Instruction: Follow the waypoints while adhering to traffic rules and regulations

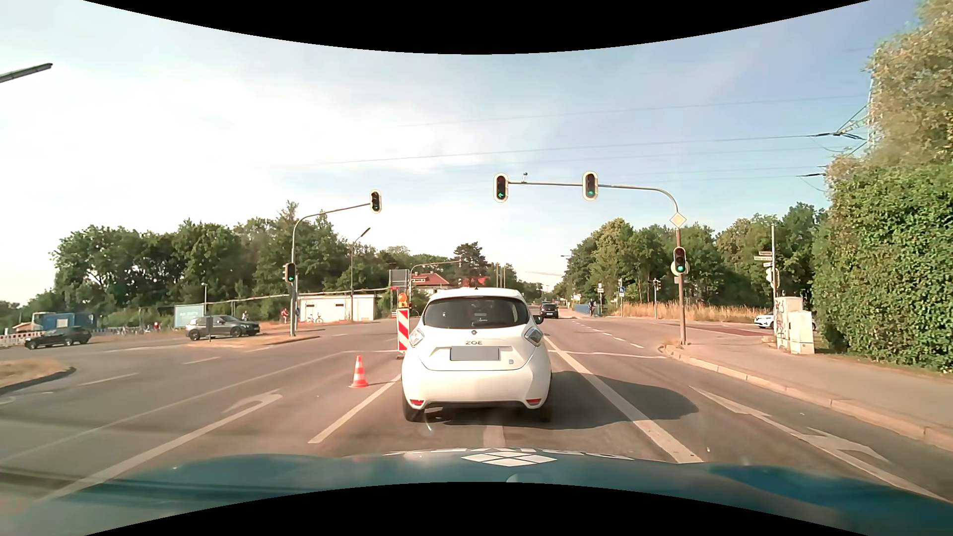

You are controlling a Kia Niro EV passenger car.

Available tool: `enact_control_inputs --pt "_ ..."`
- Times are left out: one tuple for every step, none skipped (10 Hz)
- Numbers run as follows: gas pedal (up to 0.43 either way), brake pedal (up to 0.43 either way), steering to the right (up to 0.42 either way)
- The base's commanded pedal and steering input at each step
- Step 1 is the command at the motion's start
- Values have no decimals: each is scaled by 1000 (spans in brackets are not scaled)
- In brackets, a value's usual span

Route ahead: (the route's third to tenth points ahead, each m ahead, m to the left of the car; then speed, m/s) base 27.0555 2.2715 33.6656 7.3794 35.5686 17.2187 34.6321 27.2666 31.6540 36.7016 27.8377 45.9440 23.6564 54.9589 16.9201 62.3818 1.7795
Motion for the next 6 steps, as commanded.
enact_control_inputs --pt "469 0 5" --pt "469 0 5" --pt "469 0 5" --pt "469 0 5" --pt "469 0 5" --pt "469 0 5"
